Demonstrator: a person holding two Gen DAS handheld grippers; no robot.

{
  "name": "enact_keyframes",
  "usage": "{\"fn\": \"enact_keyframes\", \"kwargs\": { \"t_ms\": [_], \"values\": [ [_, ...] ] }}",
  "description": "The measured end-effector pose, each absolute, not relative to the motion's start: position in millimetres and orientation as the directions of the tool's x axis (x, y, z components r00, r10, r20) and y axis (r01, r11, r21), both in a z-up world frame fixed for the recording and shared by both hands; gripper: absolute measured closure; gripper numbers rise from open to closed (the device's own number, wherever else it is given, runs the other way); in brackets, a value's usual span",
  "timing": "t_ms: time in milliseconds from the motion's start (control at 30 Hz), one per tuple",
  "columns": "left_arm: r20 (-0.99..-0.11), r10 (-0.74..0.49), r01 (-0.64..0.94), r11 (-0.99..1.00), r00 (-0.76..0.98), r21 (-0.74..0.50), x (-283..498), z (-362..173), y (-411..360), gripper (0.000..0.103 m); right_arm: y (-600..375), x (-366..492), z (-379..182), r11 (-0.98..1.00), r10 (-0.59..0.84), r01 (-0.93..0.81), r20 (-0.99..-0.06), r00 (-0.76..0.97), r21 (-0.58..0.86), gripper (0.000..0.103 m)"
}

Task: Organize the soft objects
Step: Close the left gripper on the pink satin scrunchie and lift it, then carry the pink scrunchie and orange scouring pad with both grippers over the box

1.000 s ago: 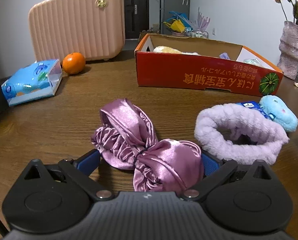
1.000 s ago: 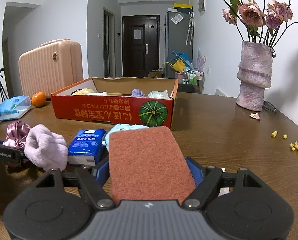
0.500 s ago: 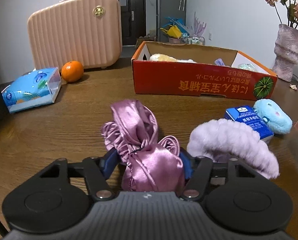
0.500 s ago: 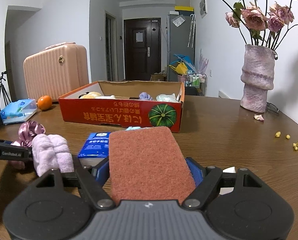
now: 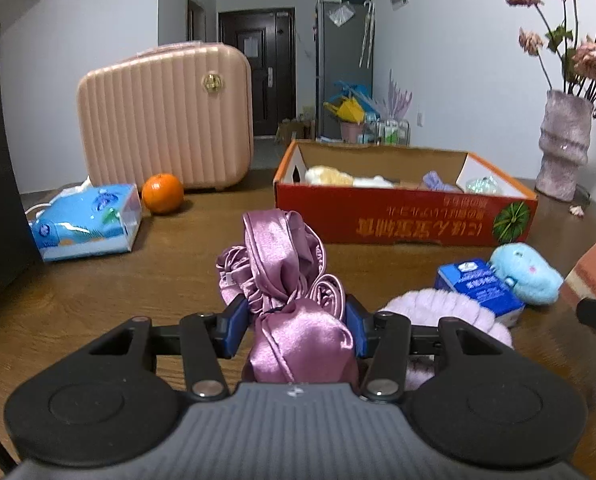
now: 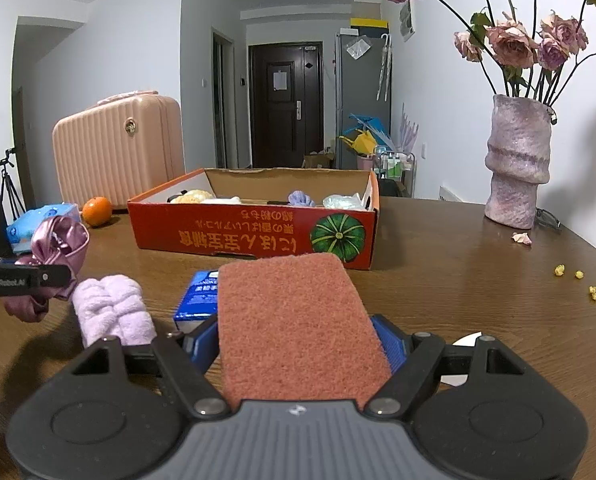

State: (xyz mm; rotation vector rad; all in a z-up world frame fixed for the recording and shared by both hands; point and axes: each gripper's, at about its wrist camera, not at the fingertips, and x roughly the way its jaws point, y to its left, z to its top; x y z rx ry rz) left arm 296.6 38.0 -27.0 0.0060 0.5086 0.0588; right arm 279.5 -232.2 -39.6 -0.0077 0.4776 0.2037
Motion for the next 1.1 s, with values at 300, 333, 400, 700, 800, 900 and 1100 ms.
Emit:
{"fn": "enact_keyframes", "kwargs": {
  "t_ms": [300, 333, 400, 700, 800, 900, 1100],
  "values": [
    [-0.445, 0.041, -0.043, 0.999, 0.895, 0.006, 287.2, -14.4, 37.1, 0.053, -218.6, 273.4, -33.9, 0.979, 0.199, -0.202, -0.426, 0.882, 0.039, 0.026],
    [-0.443, 0.038, -0.041, 0.999, 0.896, 0.004, 286.7, -13.6, 37.2, 0.053, -217.1, 273.8, -32.9, 0.978, 0.199, -0.203, -0.422, 0.884, 0.037, 0.026],
    [-0.440, 0.034, -0.038, 0.999, 0.897, -0.001, 286.4, -11.6, 37.1, 0.053, -213.6, 273.7, -30.7, 0.978, 0.200, -0.204, -0.413, 0.888, 0.035, 0.026],
    [-0.418, 0.009, -0.017, 1.000, 0.908, -0.017, 288.0, 0.3, 33.1, 0.053, -199.3, 278.5, -18.3, 0.979, 0.198, -0.203, -0.372, 0.907, 0.026, 0.026],
    [-0.412, 0.002, -0.010, 1.000, 0.911, -0.017, 290.4, 3.9, 29.6, 0.053, -195.6, 282.4, -14.5, 0.980, 0.194, -0.199, -0.363, 0.912, 0.023, 0.026],
    [-0.405, -0.002, -0.008, 1.000, 0.914, -0.022, 294.5, 8.1, 27.0, 0.053, -192.8, 286.5, -10.5, 0.981, 0.189, -0.193, -0.354, 0.916, 0.022, 0.026],
    [-0.384, -0.006, -0.008, 0.999, 0.923, -0.036, 306.7, 18.1, 21.5, 0.053, -189.2, 297.3, -1.4, 0.982, 0.183, -0.187, -0.335, 0.924, 0.020, 0.026]
  ]
}}
